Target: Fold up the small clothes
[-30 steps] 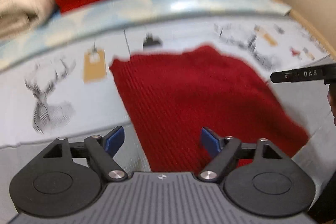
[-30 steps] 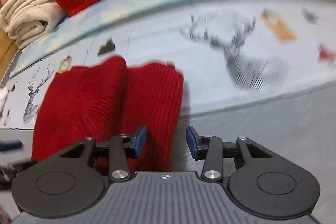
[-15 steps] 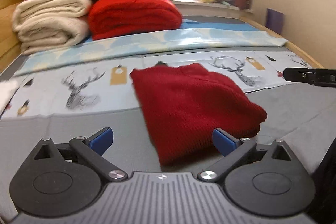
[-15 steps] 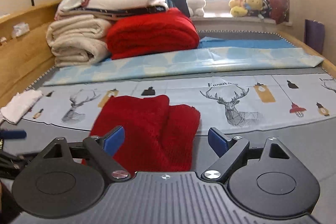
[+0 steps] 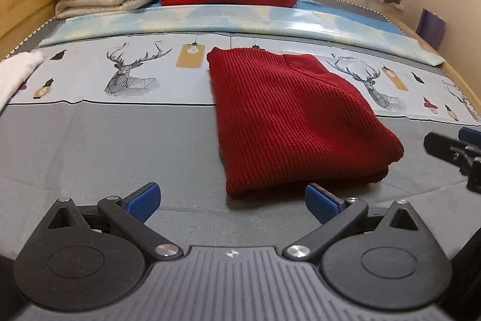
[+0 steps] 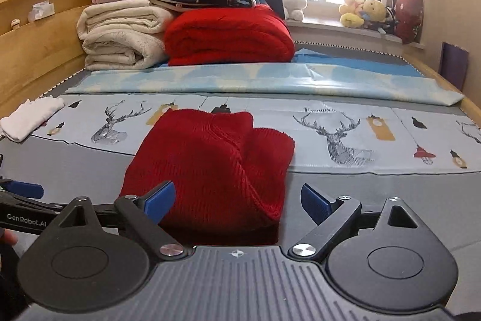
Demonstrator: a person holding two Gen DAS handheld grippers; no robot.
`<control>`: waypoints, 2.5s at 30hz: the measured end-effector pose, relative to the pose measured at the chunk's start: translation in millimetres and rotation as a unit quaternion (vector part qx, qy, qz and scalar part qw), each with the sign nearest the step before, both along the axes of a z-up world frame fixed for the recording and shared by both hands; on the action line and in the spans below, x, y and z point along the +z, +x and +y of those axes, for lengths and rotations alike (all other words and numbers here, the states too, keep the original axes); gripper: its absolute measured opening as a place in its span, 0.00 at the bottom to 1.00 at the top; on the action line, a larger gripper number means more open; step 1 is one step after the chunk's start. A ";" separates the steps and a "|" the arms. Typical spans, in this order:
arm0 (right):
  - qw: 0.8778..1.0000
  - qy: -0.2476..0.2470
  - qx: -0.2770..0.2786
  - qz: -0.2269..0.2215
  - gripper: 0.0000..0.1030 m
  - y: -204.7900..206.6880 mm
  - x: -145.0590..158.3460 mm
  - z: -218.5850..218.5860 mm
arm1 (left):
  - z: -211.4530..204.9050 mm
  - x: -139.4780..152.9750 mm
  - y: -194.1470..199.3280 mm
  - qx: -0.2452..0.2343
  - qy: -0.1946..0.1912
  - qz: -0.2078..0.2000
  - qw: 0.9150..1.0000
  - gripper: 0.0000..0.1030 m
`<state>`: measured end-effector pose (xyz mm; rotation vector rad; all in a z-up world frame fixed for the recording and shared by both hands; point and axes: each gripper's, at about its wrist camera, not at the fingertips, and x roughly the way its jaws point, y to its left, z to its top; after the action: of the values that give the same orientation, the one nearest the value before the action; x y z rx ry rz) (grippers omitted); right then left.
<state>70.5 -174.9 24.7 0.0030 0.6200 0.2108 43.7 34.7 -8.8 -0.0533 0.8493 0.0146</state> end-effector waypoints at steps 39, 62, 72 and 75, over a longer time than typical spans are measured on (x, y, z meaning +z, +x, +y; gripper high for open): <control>0.998 0.019 -0.006 0.061 0.94 17.9 -17.8 -2.2 | -10.9 -6.4 14.3 -0.007 -0.006 0.002 1.000 0.99; 0.998 0.018 0.002 0.065 0.94 16.8 -17.8 2.4 | -11.5 -7.1 14.8 -0.011 -0.007 0.002 1.000 0.99; 0.998 0.018 0.002 0.066 0.94 16.3 -18.2 2.4 | -11.1 -7.6 14.6 -0.013 -0.006 0.001 1.000 0.99; 0.998 0.019 0.002 0.066 0.94 16.2 -18.1 2.6 | -11.1 -7.5 14.6 -0.013 -0.006 0.001 1.000 0.99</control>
<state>86.7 -172.3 6.5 0.0522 0.7476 0.2272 58.3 23.7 -16.4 -0.0535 0.8528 -0.0158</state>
